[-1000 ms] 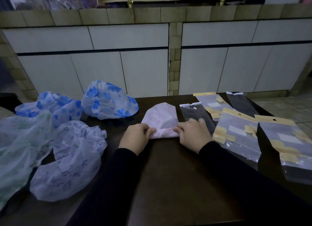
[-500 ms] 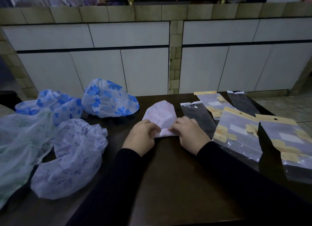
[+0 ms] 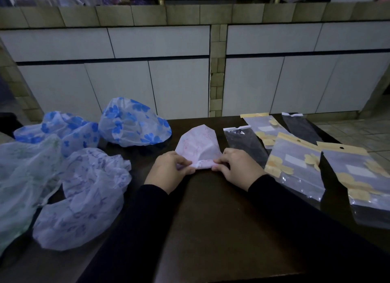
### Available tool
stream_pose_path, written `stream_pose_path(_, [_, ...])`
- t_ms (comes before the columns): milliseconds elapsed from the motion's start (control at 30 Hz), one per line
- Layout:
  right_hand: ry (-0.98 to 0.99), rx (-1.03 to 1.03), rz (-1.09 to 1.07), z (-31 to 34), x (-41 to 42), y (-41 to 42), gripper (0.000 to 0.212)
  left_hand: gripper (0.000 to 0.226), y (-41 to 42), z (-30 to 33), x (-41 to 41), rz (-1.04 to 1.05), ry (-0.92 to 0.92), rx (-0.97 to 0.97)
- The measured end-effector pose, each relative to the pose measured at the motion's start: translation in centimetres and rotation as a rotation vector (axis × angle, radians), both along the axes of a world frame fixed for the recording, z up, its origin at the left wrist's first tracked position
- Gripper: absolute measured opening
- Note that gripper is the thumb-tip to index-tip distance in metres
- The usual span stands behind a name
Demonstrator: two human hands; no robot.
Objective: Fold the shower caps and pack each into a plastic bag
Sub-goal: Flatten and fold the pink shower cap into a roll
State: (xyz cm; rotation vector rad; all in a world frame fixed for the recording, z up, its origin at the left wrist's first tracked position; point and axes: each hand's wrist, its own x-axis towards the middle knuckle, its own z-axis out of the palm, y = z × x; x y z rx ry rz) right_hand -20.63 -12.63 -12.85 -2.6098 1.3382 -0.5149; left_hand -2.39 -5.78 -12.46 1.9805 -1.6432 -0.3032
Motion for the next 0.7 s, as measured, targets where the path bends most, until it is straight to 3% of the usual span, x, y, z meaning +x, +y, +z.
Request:
stream_pose_path(167, [0.006, -0.011, -0.007, 0.2, 0.1, 0.1, 0.033, 0.027, 0.2, 0.2, 0.0, -0.003, 0.012, -0.026])
stream_pose_path(533, [-0.145, 0.191, -0.117, -0.3, 0.4, -1.0, 0.021, 0.021, -0.7, -0.4, 0.0, 0.056, 0.111, -0.023])
stream_pose_path(700, [-0.146, -0.031, -0.085, -0.7, 0.5, -0.7, 0.018, 0.015, -0.8, -0.8, -0.7, 0.080, -0.087, -0.085])
